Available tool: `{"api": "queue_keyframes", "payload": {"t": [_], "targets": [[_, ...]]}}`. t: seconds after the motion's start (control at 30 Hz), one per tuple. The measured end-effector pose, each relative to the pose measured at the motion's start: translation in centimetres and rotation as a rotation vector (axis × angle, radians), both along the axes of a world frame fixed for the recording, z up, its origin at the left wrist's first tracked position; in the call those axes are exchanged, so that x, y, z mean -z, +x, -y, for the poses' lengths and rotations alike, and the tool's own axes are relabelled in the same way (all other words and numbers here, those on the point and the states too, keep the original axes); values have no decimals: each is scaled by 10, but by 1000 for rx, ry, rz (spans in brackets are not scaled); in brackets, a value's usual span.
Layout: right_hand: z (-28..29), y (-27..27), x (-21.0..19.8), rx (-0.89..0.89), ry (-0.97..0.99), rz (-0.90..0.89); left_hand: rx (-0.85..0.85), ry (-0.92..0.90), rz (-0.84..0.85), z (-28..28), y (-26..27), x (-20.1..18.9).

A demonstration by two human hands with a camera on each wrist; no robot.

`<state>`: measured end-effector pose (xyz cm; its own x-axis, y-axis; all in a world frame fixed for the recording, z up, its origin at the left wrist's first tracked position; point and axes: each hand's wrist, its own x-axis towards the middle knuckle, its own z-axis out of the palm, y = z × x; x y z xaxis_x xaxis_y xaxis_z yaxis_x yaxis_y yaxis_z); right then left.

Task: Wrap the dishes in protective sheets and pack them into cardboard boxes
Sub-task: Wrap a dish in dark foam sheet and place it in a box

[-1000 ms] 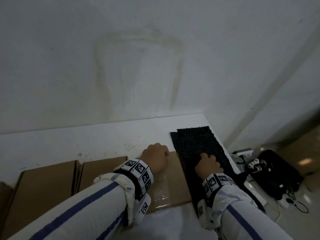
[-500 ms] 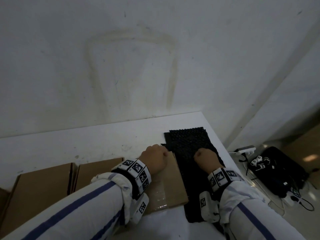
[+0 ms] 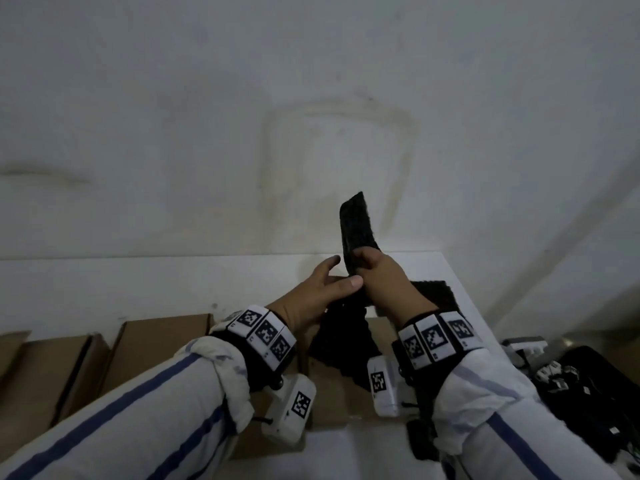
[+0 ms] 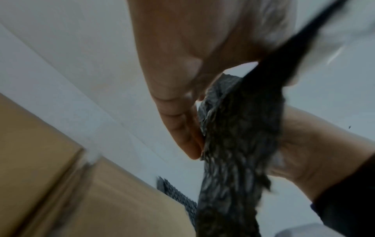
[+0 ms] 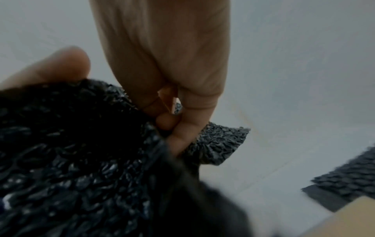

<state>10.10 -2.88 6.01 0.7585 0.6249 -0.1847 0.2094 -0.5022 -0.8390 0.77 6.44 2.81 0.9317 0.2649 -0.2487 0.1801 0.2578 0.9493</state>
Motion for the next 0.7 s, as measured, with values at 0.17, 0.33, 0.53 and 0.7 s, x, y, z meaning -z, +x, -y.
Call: {"api": "queue_keyframes", "payload": {"t": [0.17,0.33,0.53,0.7], "targets": [[-65,-62,-3,-350,-205,204,-183,299,-51,-62,-80,-13],[-129,-142,-9,-667,-263,142,-361,333,-95,-123,-180,-16],[-206,-245,-17,-873,-269,232,-463,455,-68,-182,-294,-18],[-263,-327,-21,-998,-179,254,-396,437,-117,-236,-390,-9]]}}
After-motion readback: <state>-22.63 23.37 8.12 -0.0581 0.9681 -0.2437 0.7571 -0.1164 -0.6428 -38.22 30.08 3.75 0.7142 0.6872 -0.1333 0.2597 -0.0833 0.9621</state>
